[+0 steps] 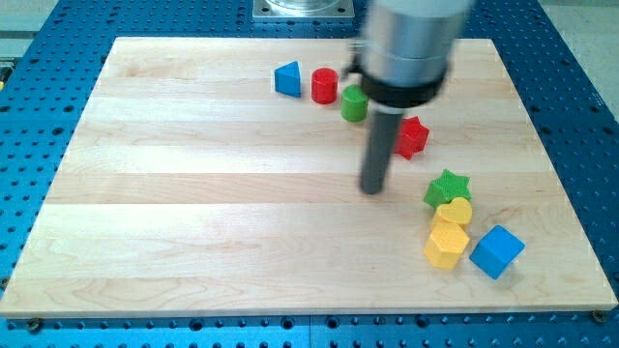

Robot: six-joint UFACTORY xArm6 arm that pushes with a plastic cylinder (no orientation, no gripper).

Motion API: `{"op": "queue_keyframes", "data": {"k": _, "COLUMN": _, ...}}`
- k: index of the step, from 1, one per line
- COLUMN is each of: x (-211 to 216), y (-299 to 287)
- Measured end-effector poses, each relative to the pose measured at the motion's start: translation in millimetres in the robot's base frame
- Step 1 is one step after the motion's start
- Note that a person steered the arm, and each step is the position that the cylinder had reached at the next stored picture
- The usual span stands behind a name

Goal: Place the red star top right to the green star

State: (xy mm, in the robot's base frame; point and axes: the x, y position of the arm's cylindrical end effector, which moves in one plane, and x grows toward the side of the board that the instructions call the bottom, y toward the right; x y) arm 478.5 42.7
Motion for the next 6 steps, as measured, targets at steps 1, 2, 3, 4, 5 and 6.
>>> {"op": "queue_keyframes", "data": {"k": 1, "x": -32, "y": -20}}
{"op": "queue_keyframes", "data": {"k": 2, "x": -67, "y": 20}}
{"op": "queue_keyframes", "data": {"k": 3, "x": -76, "y": 69}}
{"op": "queue_keyframes", "data": {"k": 4, "x": -73, "y": 110}}
{"op": "queue_keyframes", "data": {"k": 5, "x": -45, "y": 136}}
{"op": "queue_keyframes", "data": {"k": 6, "x": -34, "y": 139}}
